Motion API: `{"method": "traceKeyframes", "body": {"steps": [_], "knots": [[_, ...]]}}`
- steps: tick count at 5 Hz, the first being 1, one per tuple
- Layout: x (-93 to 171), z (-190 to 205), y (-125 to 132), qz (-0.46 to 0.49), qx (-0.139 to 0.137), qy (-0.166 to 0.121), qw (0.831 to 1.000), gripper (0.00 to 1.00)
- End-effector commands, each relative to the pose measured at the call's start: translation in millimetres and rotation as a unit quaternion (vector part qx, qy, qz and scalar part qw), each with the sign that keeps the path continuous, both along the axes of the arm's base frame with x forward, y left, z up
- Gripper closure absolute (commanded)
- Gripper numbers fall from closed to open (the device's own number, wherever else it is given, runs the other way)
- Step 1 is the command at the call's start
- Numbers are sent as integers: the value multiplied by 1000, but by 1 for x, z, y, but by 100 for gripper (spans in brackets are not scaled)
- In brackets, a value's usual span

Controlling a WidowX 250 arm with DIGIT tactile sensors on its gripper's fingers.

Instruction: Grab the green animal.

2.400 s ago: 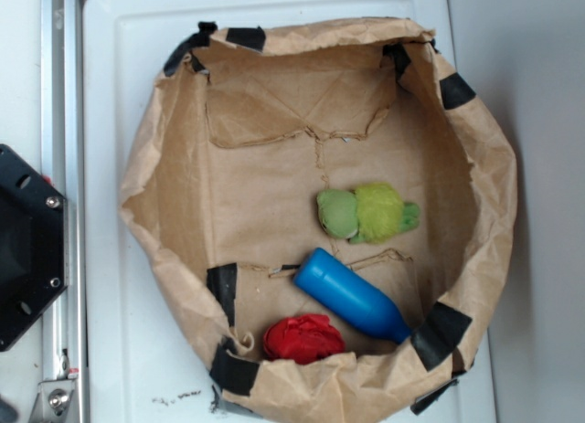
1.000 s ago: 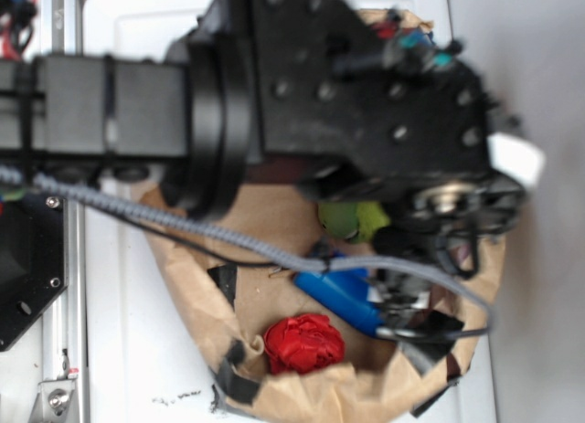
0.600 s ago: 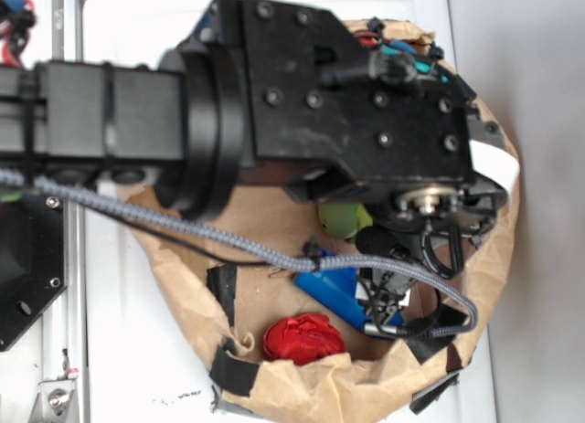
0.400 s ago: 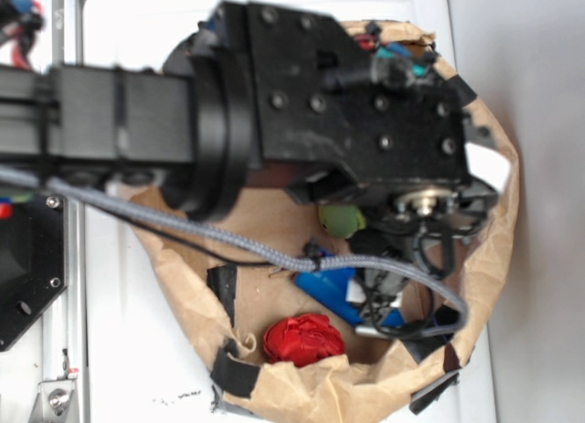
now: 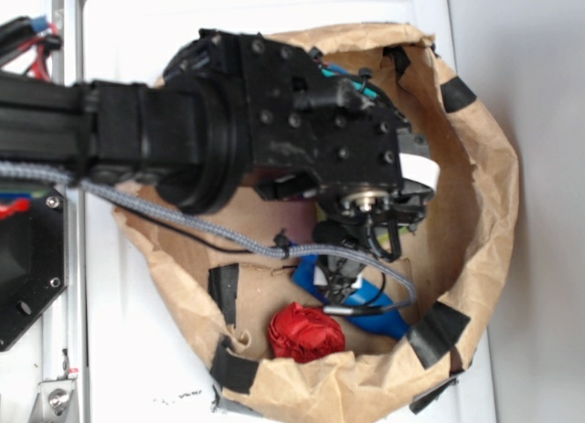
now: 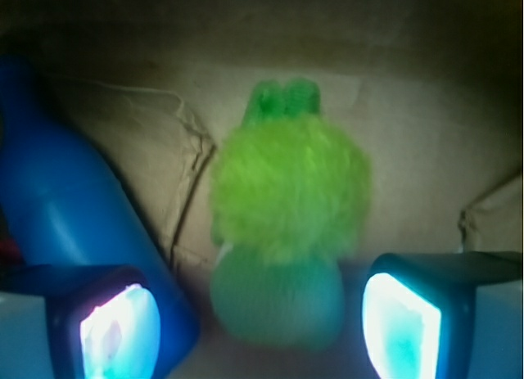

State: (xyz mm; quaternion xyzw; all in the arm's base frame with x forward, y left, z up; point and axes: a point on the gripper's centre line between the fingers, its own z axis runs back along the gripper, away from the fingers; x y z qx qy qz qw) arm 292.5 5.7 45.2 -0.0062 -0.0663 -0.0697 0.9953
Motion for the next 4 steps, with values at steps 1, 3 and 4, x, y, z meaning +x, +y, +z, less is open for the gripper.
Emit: {"method": "traceKeyframes", "body": {"steps": [1,3,4], "knots": [[20,-17,-8,6,-9,-19,1000,0],[18,-9,-5,27,-17,-20,999,0],[15,-5,-7,29,-14,-28,999,100]]}}
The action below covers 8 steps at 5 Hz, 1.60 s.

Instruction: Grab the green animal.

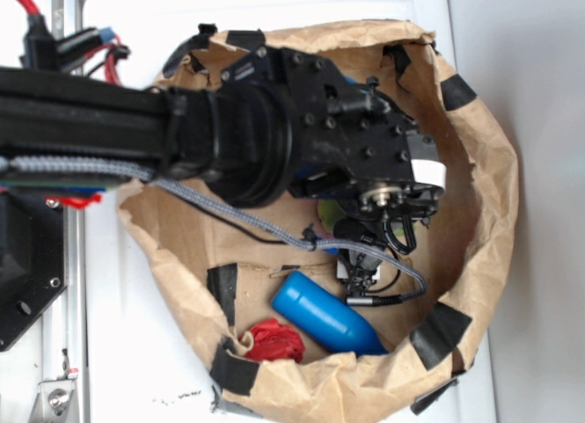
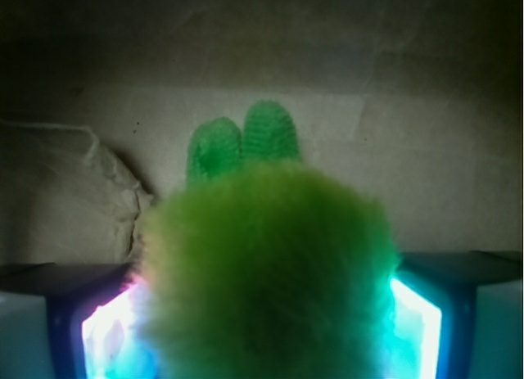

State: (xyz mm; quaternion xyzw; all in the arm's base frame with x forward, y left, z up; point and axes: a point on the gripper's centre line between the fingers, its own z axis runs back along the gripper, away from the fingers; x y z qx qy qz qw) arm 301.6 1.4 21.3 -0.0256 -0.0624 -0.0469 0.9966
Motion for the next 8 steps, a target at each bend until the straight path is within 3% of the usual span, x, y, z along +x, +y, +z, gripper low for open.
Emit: {"method": "traceKeyframes", "body": {"steps": [1,2,4,5,6,7,8], "knots": [[2,19,-3,1,13,-36,999,100],[-1,36,0,-5,17,-39,999,100],[2,136,27,34,-9,-123,992,100],[-5,187,29,56,5,-117,992,100],[-11,221,23,46,-7,-75,996,100],[-30,221,1,1,5,-40,999,100],[-42,223,-9,-8,14,-26,1000,100]]}}
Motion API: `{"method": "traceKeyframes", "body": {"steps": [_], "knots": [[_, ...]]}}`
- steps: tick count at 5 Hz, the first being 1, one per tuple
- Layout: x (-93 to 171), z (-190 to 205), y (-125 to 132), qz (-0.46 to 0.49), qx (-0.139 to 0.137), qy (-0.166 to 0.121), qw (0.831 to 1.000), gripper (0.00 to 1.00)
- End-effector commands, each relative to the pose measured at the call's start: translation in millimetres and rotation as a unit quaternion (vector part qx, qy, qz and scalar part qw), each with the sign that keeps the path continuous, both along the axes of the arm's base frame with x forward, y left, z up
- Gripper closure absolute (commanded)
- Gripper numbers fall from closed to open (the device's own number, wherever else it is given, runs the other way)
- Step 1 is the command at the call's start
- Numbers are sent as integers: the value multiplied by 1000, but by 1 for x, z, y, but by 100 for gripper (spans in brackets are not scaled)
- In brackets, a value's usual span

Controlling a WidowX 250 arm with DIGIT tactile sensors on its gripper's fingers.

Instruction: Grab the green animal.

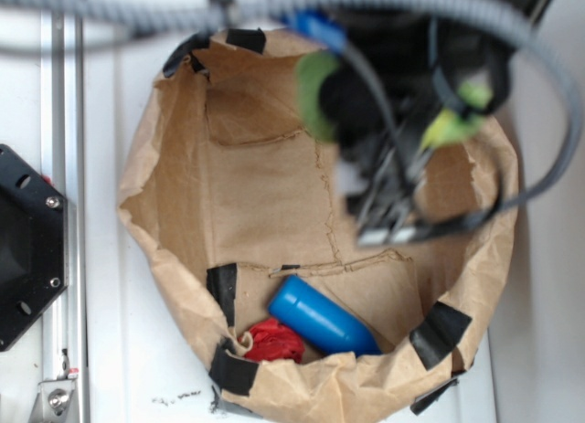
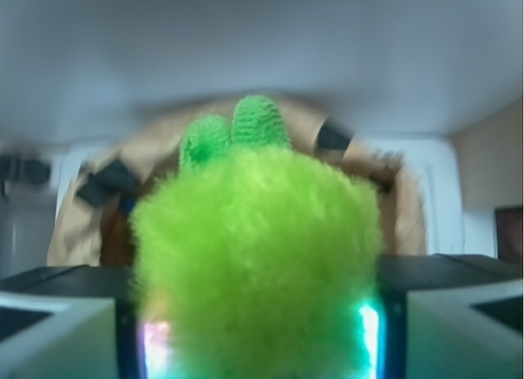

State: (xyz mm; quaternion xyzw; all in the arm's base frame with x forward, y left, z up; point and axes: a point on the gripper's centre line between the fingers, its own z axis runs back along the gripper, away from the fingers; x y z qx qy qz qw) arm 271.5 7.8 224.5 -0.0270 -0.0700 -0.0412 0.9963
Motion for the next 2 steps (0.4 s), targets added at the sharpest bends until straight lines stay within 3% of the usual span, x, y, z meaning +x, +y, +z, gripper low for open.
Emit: {"method": "traceKeyframes", "body": {"steps": [1,2], "knots": [[-15,12,-21,-15,27,-21,999,100],[-15,10,-21,-5,31,-19,999,100]]}}
